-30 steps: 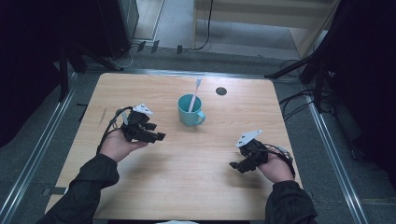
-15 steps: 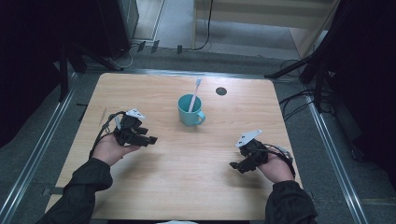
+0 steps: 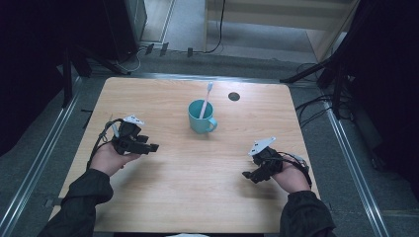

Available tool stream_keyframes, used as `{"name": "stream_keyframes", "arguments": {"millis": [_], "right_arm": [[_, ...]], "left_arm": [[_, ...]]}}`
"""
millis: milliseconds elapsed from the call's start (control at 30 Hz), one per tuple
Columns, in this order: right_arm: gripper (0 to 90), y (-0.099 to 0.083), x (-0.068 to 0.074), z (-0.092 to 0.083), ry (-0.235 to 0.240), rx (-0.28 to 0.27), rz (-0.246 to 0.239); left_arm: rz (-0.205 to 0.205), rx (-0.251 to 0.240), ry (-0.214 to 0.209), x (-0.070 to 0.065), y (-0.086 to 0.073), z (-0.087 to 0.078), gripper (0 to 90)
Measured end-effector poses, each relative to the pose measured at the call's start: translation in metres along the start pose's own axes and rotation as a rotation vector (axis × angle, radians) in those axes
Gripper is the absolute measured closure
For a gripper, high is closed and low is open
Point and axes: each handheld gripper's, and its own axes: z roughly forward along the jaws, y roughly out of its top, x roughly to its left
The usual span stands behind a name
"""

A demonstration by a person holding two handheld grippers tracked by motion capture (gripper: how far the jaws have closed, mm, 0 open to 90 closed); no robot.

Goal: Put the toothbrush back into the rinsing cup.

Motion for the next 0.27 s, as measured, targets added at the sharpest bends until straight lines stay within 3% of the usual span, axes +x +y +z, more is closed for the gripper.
{"name": "stream_keyframes", "arguments": {"millis": [267], "right_arm": [[21.3, 0.0008, -0.0015, 0.0009, 0.003, -0.003, -0.002]], "left_arm": [[0.011, 0.011, 0.014, -0.0016, -0.001, 0.0049, 38.5]]}}
